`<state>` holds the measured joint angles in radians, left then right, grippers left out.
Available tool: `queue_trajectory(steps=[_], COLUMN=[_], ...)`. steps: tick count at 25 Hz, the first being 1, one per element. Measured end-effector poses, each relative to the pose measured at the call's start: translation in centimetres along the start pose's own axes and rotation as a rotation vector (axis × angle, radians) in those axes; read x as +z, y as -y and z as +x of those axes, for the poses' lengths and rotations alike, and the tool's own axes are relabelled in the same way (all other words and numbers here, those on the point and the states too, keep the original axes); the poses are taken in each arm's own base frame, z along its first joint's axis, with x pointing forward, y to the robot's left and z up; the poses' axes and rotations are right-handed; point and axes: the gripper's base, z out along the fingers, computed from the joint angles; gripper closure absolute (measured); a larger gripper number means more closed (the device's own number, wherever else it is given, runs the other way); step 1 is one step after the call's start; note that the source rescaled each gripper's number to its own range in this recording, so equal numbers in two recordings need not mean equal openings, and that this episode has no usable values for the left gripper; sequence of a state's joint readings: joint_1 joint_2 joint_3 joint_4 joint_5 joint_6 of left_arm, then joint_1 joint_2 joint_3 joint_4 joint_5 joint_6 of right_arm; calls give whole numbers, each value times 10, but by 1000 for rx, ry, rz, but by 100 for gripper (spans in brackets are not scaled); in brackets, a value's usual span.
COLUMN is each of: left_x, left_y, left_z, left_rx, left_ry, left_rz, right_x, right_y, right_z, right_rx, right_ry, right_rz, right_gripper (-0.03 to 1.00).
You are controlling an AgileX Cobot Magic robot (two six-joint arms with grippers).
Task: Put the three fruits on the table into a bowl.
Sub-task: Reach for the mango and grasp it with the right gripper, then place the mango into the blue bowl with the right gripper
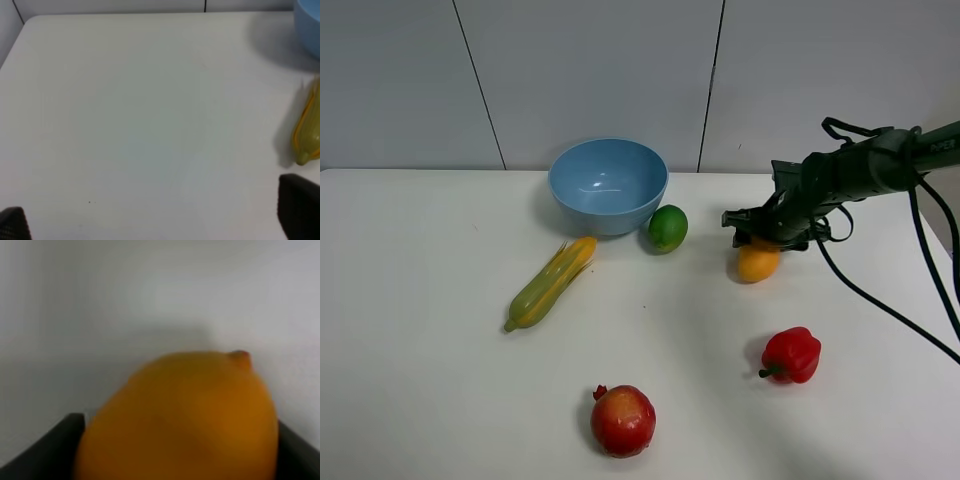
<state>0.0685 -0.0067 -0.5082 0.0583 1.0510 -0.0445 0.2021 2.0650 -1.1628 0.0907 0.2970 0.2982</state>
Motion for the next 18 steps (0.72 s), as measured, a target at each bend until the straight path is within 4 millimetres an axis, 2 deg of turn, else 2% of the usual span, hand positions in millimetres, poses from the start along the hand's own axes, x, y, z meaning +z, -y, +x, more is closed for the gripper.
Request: queue_trajectory(steps=[4,6,8,10,15,18], left_x=[0,0,0,0,0,0], left_y=[0,0,0,0,0,0], left_z=[0,0,0,0,0,0], left_rx=[0,0,0,0,0,0], left_ry=[0,0,0,0,0,0], left_rz=[0,0,0,0,0,0], right_x=[-2,-11,-29,-55,-117,-137], right_y=[-2,-6,-13,-24,-64,-92], right_z=[0,-8,-24,-47,-95,-113], right_rx=[-5,-10,-17,-29,-119,-147], right_ry=[4,34,97,197,402,465], right_rz=[-4,-17,-42,-82,-181,-241], right_gripper=[95,95,95,95,95,95])
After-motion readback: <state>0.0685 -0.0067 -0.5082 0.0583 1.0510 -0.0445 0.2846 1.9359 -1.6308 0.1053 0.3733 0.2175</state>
